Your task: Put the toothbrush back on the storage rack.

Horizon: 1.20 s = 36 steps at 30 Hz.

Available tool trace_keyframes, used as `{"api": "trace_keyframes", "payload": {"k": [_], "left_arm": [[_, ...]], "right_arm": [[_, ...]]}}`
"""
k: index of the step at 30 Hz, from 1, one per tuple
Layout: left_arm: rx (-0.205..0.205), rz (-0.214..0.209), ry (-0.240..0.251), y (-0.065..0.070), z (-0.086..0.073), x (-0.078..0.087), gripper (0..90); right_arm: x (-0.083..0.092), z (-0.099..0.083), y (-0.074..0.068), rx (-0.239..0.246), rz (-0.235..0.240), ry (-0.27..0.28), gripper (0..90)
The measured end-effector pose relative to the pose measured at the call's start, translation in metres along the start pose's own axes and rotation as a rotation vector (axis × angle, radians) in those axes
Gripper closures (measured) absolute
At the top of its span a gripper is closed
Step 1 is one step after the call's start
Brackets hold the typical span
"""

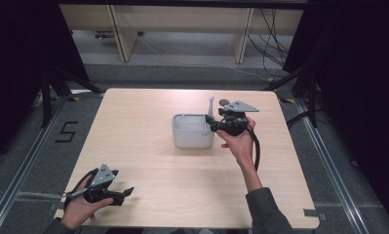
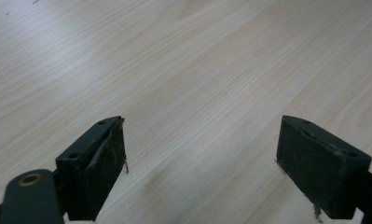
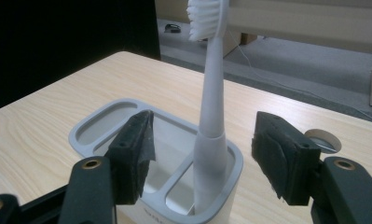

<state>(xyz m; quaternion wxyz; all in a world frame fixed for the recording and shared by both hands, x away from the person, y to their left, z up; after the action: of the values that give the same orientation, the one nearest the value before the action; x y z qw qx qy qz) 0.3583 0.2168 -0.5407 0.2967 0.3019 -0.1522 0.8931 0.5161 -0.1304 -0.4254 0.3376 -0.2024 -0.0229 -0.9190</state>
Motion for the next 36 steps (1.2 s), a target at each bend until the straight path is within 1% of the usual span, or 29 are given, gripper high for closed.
{"api": "trace_keyframes", "payload": {"k": [2, 3, 4, 5, 6, 7, 9, 10, 12, 13, 15, 16, 17, 18, 19, 20, 21, 22, 24, 25, 26, 27, 28, 30, 31, 32, 33, 35, 36], "left_arm": [[-0.002, 0.006, -0.002, -0.001, 0.000, 0.000, 15.2], [0.003, 0.003, 0.001, 0.000, 0.000, 0.000, 15.2], [-0.001, 0.001, 0.000, 0.000, 0.000, 0.001, 15.2], [0.003, 0.002, 0.002, 0.000, 0.000, 0.000, 15.2], [-0.001, 0.007, -0.002, -0.001, 0.000, 0.000, 15.1], [0.000, 0.007, -0.001, -0.001, 0.000, 0.000, 15.2], [-0.003, 0.001, 0.002, 0.000, 0.000, 0.000, 15.2], [-0.003, 0.003, -0.002, -0.001, 0.000, 0.000, 15.2], [0.001, -0.002, 0.003, 0.000, 0.000, 0.000, 15.1], [-0.012, 0.004, -0.007, -0.001, 0.000, 0.000, 15.1], [-0.011, 0.008, -0.004, -0.001, 0.000, 0.000, 15.2], [-0.008, 0.009, -0.012, 0.000, 0.000, 0.001, 15.2], [-0.005, 0.003, -0.005, 0.001, 0.000, 0.001, 15.1], [-0.004, 0.001, 0.001, 0.001, 0.001, 0.000, 15.2], [-0.008, 0.003, 0.004, 0.000, 0.001, -0.001, 15.2], [-0.008, -0.003, -0.012, 0.001, 0.001, 0.001, 15.1], [0.007, -0.004, 0.004, 0.002, 0.001, 0.001, 15.1], [-0.014, 0.007, -0.009, -0.001, 0.000, 0.001, 15.1], [0.010, -0.006, 0.016, 0.001, 0.002, 0.000, 15.1], [0.009, -0.007, 0.016, 0.001, 0.001, 0.000, 15.2], [0.009, -0.007, 0.022, 0.001, 0.001, 0.000, 15.1], [-0.007, 0.007, -0.001, -0.001, 0.001, 0.000, 15.2], [-0.008, 0.001, -0.007, 0.000, 0.001, 0.002, 15.1], [-0.006, -0.001, -0.006, 0.001, 0.001, 0.001, 15.2], [0.011, -0.007, 0.014, 0.002, 0.001, 0.000, 15.1], [-0.007, -0.003, 0.010, 0.000, 0.001, 0.000, 15.2], [-0.007, 0.004, 0.007, -0.001, 0.001, 0.000, 15.2], [-0.006, 0.003, 0.009, -0.001, 0.001, 0.000, 15.2], [-0.011, 0.006, -0.005, 0.000, 0.000, 0.001, 15.1]], "right_arm": [[0.001, -0.001, 0.000, 0.010, 0.006, -0.003, 37.8], [0.002, -0.002, -0.001, -0.012, 0.010, 0.002, 37.7], [0.003, -0.002, 0.000, 0.005, 0.004, 0.007, 37.6], [0.004, -0.004, -0.001, -0.013, 0.003, -0.003, 37.4], [0.005, -0.004, 0.000, -0.001, 0.006, 0.007, 37.2], [0.007, -0.005, -0.001, -0.014, 0.012, 0.007, 37.1], [0.009, -0.007, 0.001, 0.000, -0.002, 0.013, 36.6], [0.010, -0.008, -0.001, -0.015, 0.007, 0.006, 36.5], [0.013, -0.009, 0.000, 0.004, -0.003, 0.011, 36.5], [0.014, -0.011, -0.003, -0.032, 0.000, 0.007, 36.4], [0.017, -0.011, -0.001, 0.004, -0.004, 0.007, 36.3], [0.017, -0.012, -0.002, -0.021, 0.004, 0.008, 36.1], [0.018, -0.013, -0.001, -0.007, 0.001, 0.006, 35.9], [0.019, -0.015, -0.002, -0.022, 0.008, 0.003, 35.9], [0.020, -0.015, -0.002, 0.002, 0.010, 0.001, 35.8], [0.021, -0.016, -0.002, -0.007, 0.000, 0.001, 35.8], [0.022, -0.017, -0.002, 0.001, -0.002, -0.012, 35.6], [0.024, -0.018, -0.003, -0.013, -0.002, -0.012, 35.6], [0.025, -0.019, -0.003, 0.009, 0.002, -0.005, 35.4], [0.026, -0.019, -0.003, 0.017, 0.005, -0.015, 35.4], [0.027, -0.020, -0.002, 0.012, -0.003, -0.011, 35.3], [0.028, -0.021, -0.004, -0.007, 0.010, -0.009, 35.2], [0.029, -0.021, -0.003, 0.011, -0.001, -0.010, 35.2], [0.031, -0.023, -0.006, -0.018, 0.003, -0.016, 35.0], [0.031, -0.024, -0.006, -0.017, 0.015, -0.010, 35.0], [0.032, -0.024, -0.006, 0.006, 0.015, 0.000, 34.9], [0.033, -0.026, -0.008, -0.014, 0.015, -0.012, 34.8], [0.034, -0.028, -0.010, -0.007, 0.026, -0.028, 34.6], [0.035, -0.029, -0.010, 0.002, 0.020, -0.026, 34.5]]}}
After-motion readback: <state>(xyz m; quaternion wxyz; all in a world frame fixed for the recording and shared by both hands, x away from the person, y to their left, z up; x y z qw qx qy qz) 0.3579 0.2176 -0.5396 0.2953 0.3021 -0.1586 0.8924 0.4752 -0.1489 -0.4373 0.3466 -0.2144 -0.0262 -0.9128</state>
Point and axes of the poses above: each handheld gripper's, and its own axes: x roughly backward along the jaws, z roughly out of its top, y roughly to its right, the point moved 6 cm from there along -x, roughly forward along the jaws, and after that the axes turned 5 degrees about z, right-handed, at the moved point
